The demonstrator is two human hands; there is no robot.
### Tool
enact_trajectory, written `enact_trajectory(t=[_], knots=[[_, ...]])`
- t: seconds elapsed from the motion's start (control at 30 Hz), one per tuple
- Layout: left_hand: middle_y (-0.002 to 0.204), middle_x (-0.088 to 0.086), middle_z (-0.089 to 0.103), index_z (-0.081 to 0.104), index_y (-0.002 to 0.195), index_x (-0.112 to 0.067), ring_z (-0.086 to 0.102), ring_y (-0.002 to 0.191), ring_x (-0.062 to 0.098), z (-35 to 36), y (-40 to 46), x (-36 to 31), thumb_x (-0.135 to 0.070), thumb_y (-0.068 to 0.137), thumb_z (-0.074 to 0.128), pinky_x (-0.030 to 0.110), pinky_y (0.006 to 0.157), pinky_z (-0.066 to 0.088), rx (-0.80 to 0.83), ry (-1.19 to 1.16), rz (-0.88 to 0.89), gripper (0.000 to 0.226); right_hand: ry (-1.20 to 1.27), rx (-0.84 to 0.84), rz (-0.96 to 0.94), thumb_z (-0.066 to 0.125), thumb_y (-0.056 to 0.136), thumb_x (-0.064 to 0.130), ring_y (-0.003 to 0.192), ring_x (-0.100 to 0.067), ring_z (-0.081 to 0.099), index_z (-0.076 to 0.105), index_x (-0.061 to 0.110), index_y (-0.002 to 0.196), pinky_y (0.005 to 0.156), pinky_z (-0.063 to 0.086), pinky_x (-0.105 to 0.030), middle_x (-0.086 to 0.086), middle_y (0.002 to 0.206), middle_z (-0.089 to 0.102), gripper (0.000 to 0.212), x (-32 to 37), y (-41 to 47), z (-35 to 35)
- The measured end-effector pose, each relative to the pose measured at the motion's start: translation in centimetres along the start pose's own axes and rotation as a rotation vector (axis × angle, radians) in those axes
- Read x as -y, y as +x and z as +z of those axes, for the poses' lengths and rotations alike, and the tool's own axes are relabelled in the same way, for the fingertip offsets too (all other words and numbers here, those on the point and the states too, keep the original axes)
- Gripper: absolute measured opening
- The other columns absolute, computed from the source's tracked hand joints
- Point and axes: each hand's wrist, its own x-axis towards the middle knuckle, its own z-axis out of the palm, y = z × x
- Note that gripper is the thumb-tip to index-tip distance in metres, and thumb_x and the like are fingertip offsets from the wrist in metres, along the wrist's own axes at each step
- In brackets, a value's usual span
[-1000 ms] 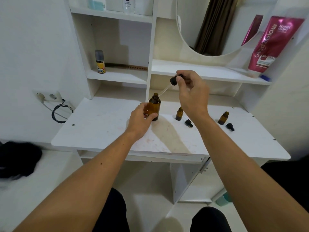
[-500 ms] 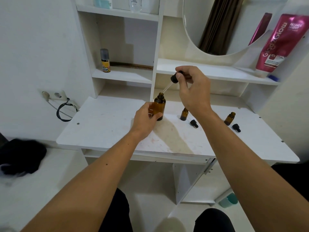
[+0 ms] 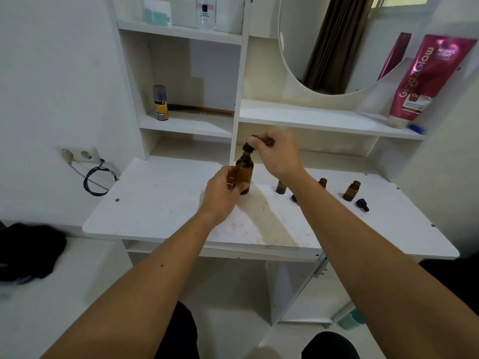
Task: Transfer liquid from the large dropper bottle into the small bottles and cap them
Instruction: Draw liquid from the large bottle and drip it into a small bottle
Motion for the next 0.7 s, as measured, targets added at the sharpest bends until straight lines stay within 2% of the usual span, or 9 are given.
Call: enact_trajectory(t=[0.1,0.23,0.37,0.5,0.6,0.7], knots=[[0.124,-0.007,0.061,0.052,0.137,-0.02,0.06,0.111,0.017,0.0,0.1,0.1,-0.03,0.095,0.072,0.027,0.097,0.048,-0.001,-0.003,0.0,0.047,0.027,-0.014,0.033,0.073,0.098,0.026,0.076,0.003,0.06,0.08,0.014,0.104,0.063,0.042,-0.003,0.012,0.084,0.068,0.015,-0.4,0.0,0.6],[0.123,-0.008,0.06,0.052,0.137,-0.02,0.06,0.112,0.017,0.0,0.1,0.1,-0.03,0.095,0.072,0.027,0.099,0.047,0.002,-0.007,-0.002,0.048,0.018,-0.016,0.041,0.073,0.098,0.025,0.077,0.0,0.061,0.08,0.013,0.102,0.066,0.042,-0.008,0.005,0.09,0.073,0.015,-0.2,0.0,1.1],[0.122,-0.008,0.059,0.051,0.138,-0.02,0.059,0.112,0.018,0.1,0.2,0.1,-0.03,0.095,0.072,0.033,0.104,0.049,0.002,-0.006,-0.008,0.048,0.023,-0.016,0.032,0.07,0.1,0.024,0.077,0.003,0.06,0.078,0.014,0.106,0.064,0.043,-0.003,0.008,0.09,0.071,0.015,0.1,0.1,0.8],[0.132,-0.002,0.062,0.051,0.139,-0.021,0.061,0.117,0.022,0.2,0.3,0.3,-0.031,0.095,0.072,0.04,0.108,0.05,-0.004,0.01,-0.011,0.05,0.031,0.002,0.006,0.067,0.102,0.025,0.086,-0.001,0.064,0.076,0.013,0.117,0.074,0.046,-0.004,0.007,0.1,0.072,0.021,0.2,-0.1,0.6],[0.134,-0.001,0.062,0.051,0.139,-0.022,0.061,0.119,0.023,0.2,0.2,0.2,-0.033,0.094,0.072,0.044,0.109,0.05,-0.006,0.023,-0.024,0.051,0.058,-0.01,-0.026,0.066,0.102,0.023,0.094,-0.008,0.068,0.076,0.013,0.116,0.082,0.05,-0.009,0.003,0.104,0.075,0.02,0.5,-0.1,0.2],[0.135,-0.001,0.062,0.05,0.14,-0.022,0.06,0.121,0.023,0.3,0.1,0.1,-0.035,0.094,0.072,0.045,0.11,0.049,-0.013,0.034,-0.033,0.053,0.083,-0.054,-0.055,0.067,0.101,0.021,0.09,0.0,0.066,0.076,0.013,0.114,0.08,0.049,-0.005,0.006,0.1,0.074,0.017,1.0,0.2,-0.8]])
